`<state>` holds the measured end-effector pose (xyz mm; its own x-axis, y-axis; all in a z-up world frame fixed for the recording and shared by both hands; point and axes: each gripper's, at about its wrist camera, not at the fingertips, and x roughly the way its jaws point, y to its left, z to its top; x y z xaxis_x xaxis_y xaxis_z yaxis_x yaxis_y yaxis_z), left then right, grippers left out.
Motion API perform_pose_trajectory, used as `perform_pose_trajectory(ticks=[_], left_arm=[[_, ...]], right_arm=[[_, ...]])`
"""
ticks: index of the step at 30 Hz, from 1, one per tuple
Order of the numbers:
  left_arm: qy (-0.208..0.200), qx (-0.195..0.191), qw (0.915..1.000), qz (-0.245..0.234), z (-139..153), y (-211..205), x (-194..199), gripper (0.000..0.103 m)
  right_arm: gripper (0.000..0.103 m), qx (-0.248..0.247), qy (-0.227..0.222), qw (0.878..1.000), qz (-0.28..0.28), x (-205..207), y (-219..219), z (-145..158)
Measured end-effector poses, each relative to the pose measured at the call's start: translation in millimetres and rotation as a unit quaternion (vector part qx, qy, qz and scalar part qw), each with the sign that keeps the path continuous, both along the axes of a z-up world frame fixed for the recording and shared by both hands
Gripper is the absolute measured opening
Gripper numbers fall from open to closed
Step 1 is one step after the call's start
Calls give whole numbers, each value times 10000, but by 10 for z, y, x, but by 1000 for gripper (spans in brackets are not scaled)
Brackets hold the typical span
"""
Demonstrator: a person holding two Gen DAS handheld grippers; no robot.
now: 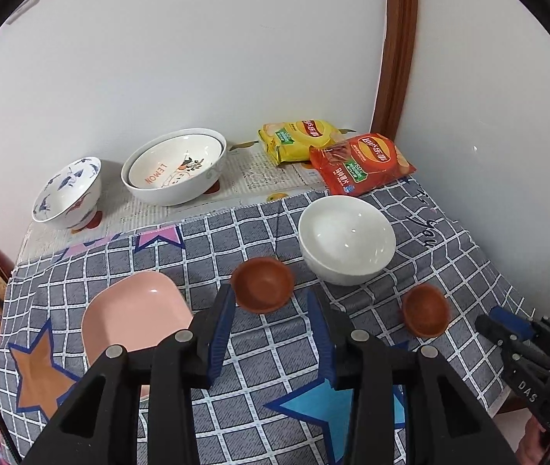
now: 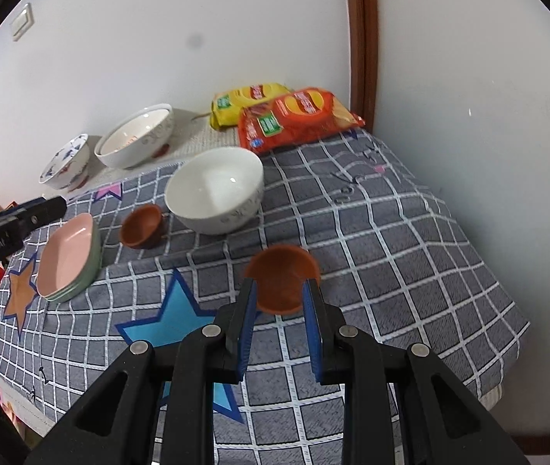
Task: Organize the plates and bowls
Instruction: 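Move both grippers toward the two small brown clay dishes, then close the left gripper on one brown dish while the right gripper grasps the other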
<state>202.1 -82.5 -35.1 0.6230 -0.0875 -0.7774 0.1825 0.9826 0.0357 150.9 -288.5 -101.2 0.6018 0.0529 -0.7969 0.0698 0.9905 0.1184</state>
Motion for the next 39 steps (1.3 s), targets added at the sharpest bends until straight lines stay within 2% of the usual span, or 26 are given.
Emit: perform_pose_trajectory(ticks=[10, 14, 19, 25, 39], left_arm=[[139, 13, 9999, -62, -129, -72, 178, 37], [335, -239, 9991, 72, -204, 78, 347, 45], [589, -442, 9968, 326, -343, 352, 573, 47], [823, -554, 9945, 344, -586, 402, 728, 47], [1251, -338, 9911, 289, -1057, 269, 1028, 46]], right_arm=[[25, 91, 338, 9992, -181, 105, -151, -281], [35, 177, 378, 9988, -259, 152, -230, -351], [36, 246, 364, 9985, -313, 234, -304, -417], [36, 281, 510, 9978, -310, 419, -293, -586], [36, 446, 758, 9954, -367, 658, -319, -872]])
